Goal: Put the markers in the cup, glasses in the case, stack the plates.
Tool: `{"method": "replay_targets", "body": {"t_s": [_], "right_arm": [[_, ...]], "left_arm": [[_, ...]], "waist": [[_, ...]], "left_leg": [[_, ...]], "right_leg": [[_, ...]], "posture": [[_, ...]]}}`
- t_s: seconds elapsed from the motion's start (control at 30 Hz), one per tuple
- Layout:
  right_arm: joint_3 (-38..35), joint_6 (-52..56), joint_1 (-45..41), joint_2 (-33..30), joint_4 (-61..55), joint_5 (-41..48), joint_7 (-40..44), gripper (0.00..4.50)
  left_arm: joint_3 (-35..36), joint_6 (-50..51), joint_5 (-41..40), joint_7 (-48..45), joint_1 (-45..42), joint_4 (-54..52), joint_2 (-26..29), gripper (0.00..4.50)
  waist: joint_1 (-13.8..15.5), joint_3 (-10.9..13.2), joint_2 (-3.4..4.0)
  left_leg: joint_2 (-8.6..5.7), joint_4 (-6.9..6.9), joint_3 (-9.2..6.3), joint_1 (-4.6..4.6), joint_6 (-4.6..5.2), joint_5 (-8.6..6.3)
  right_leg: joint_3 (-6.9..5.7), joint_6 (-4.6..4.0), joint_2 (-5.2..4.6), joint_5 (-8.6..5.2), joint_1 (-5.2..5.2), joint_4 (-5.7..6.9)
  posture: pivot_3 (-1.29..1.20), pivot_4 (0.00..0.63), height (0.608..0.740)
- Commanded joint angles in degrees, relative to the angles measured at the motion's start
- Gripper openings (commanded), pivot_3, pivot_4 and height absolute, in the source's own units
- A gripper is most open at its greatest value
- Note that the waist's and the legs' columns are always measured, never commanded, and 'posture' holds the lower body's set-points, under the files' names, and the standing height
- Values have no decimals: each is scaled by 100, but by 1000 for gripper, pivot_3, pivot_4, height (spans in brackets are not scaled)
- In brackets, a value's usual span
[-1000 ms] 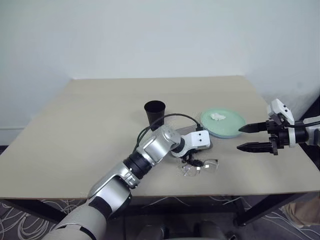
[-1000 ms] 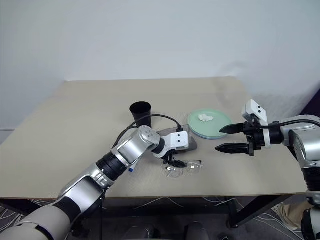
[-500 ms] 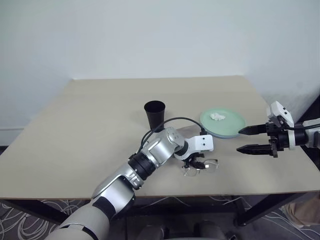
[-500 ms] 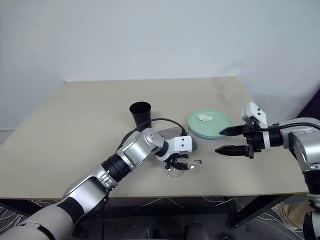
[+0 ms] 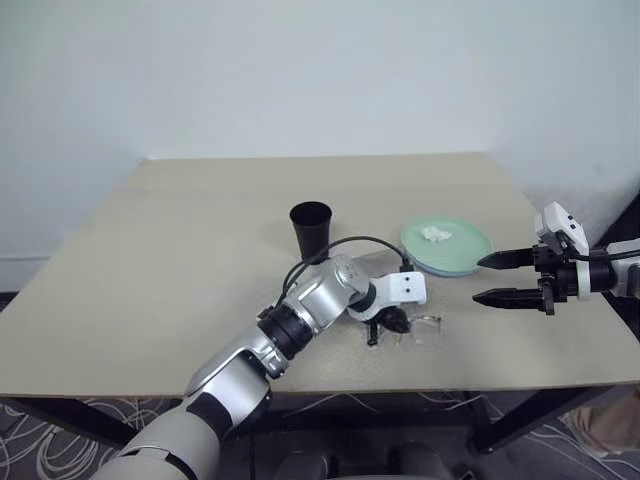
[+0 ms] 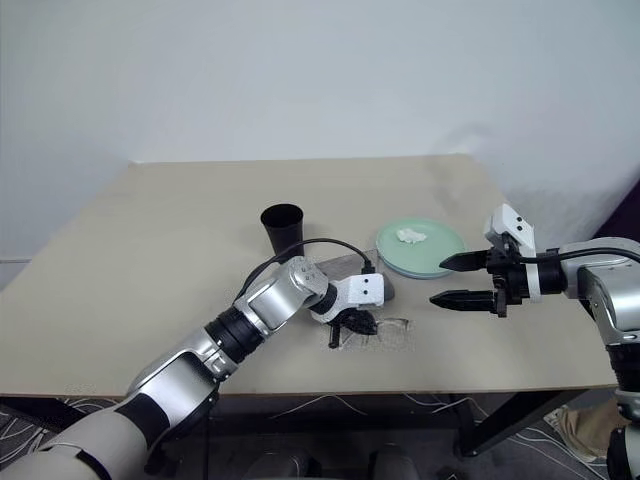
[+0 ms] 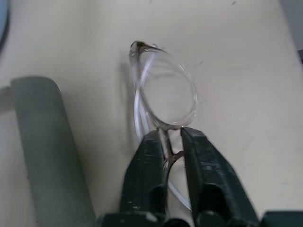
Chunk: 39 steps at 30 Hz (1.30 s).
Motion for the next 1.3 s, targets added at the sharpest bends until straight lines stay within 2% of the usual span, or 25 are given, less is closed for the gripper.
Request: {"method": "replay_targets", "body": {"t_s": [0.03,0.3,1.07,1.3], "right_arm": [[-161,-36,-62,-108,-167,97,-8,4500],[-100,-104,-172,-96,-25,36,30,4500],[25,-148,-232,-37,15,41,10,4500],[43,-183,-220,-23,33,26,11,4500]], "left_arm": [[-45,-37,169,47,-78,19,8,5],[97,-38,96,-93,-212,-74,113,5],[499,93,-312,-933,-553,-19,480,5],[732,82,-432,-978,-762,386,477,5]], "waist": [[-2,0,1],[-8,-4,17],[-4,-13,43],[-4,-12,43]], "left_leg": [[2,4,1,1,0,0],[67,16,14,-6,5,-3],[70,18,14,-7,32,-45],[70,26,14,-5,15,-54]], "right_leg": [[-1,5,0,-7,8,-1],[-52,16,-2,-21,47,-61],[-85,26,-3,-13,43,-51],[-86,26,-3,-13,48,-52]], "posture": [[0,0,732],[0,0,732],[0,0,732],[0,0,732]]}}
